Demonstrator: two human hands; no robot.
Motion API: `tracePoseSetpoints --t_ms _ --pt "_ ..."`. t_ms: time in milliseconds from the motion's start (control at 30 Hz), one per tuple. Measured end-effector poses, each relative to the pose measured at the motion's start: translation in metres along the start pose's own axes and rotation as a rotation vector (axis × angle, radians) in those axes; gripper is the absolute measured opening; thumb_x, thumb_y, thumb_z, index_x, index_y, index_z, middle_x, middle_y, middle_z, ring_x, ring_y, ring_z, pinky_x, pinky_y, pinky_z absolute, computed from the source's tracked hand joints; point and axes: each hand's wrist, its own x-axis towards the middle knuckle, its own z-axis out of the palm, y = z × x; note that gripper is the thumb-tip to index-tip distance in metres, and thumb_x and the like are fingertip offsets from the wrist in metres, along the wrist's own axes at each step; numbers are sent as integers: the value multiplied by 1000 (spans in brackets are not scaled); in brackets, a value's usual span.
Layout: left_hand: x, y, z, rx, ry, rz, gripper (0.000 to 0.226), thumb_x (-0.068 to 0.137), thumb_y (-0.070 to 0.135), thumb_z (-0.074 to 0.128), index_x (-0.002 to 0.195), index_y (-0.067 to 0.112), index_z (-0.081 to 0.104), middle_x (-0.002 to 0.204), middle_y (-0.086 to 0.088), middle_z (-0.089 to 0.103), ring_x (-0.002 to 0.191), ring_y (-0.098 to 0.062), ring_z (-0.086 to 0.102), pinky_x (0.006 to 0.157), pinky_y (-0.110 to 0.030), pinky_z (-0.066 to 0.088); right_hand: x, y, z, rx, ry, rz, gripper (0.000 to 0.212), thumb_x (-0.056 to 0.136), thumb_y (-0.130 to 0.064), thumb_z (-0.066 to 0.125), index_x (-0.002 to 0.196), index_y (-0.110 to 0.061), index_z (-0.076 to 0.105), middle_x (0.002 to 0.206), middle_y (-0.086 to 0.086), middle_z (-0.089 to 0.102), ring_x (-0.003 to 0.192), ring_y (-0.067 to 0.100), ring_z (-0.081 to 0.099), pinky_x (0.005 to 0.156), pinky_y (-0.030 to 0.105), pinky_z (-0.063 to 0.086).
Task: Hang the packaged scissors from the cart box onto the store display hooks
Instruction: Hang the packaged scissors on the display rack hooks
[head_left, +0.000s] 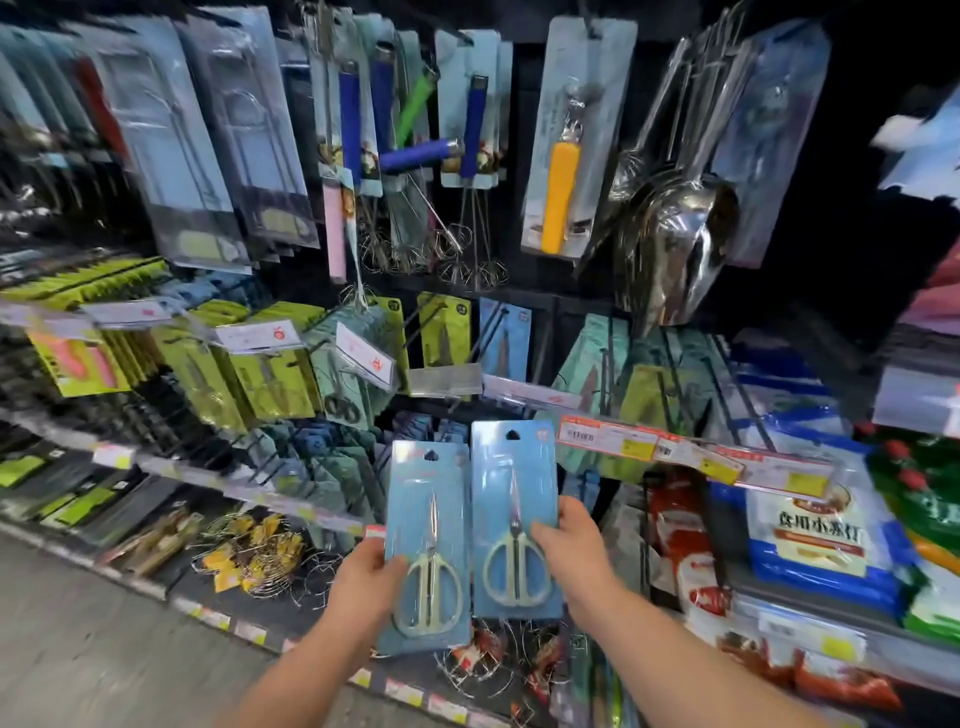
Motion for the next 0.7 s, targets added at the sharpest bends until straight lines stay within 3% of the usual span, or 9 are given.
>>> tracePoseSetpoints --t_ms 200,300,400,533,633,700 --pt "-4 25 3 -59 43 -19 16 92 12 53 85 24 60 90 -12 70 91 -37 66 82 -49 53 15 -4 -6 32 12 -33 24 91 -1 50 95 -25 50 94 -1 61 87 20 60 83 39 51" --pt "5 24 5 -78 -5 -10 10 91 13 55 93 20 63 94 -11 72 89 -33 68 86 -53 54 23 -5 -5 38 37 -16 26 89 -3 51 89 -29 51 98 7 64 92 30 63 87 48 53" --pt "13 26 7 -69 -39 15 11 92 13 55 95 16 65 94 -8 72 88 -26 69 86 -46 55 28 -5 -2 27 57 9 24 88 -3 53 94 -26 54 100 13 65 94 38 64 88 56 51" --pt "26 28 1 -50 -77 20 11 92 13 54 93 16 64 93 -12 72 88 -33 69 83 -49 56 34 -9 3 -2 118 -3 20 90 -3 52 104 -17 53 100 10 64 91 31 63 89 51 51" --pt "35 28 -7 -18 -120 30 11 92 14 54 99 13 63 94 -10 72 86 -27 70 82 -45 57 46 -15 8 -51 180 -2 25 89 -2 53 113 -9 52 104 20 65 92 38 63 86 50 52" --pt "41 28 -11 -27 -149 35 13 91 14 56 102 11 62 94 -11 72 86 -27 70 82 -45 57 56 -19 12 -61 214 1 28 89 -1 52 116 -6 53 106 29 64 85 36 62 76 41 53"
